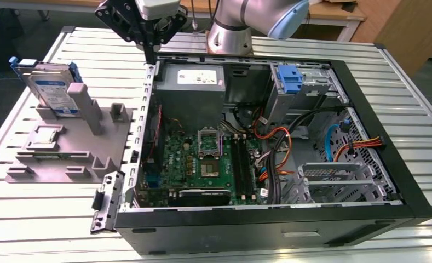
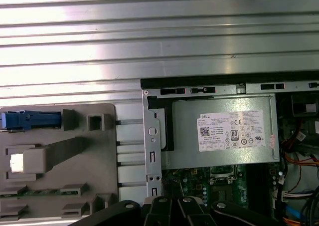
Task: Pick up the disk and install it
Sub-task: 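Reach for the disk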
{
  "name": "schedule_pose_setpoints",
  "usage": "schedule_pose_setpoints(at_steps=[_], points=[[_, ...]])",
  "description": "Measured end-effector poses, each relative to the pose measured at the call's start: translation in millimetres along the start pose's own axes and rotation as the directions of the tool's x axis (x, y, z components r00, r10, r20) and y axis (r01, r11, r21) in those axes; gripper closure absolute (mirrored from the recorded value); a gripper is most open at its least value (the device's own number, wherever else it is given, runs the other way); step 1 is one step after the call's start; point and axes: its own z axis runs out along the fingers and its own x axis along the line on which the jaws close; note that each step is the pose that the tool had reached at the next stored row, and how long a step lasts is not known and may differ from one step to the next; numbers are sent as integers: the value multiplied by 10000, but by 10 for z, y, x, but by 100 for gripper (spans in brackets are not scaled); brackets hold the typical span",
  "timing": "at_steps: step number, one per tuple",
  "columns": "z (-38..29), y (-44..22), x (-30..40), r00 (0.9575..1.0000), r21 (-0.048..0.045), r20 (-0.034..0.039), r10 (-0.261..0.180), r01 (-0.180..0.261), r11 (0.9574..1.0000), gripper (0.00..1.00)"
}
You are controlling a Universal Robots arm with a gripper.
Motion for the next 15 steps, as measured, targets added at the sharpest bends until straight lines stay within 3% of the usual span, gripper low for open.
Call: schedule_pose_setpoints(at_steps=[9,15], points=[[-1,-1,16,10000,0,0,1,-1,10000,90],[1,-5,116,10000,-1,1,0,0,10000,90]])
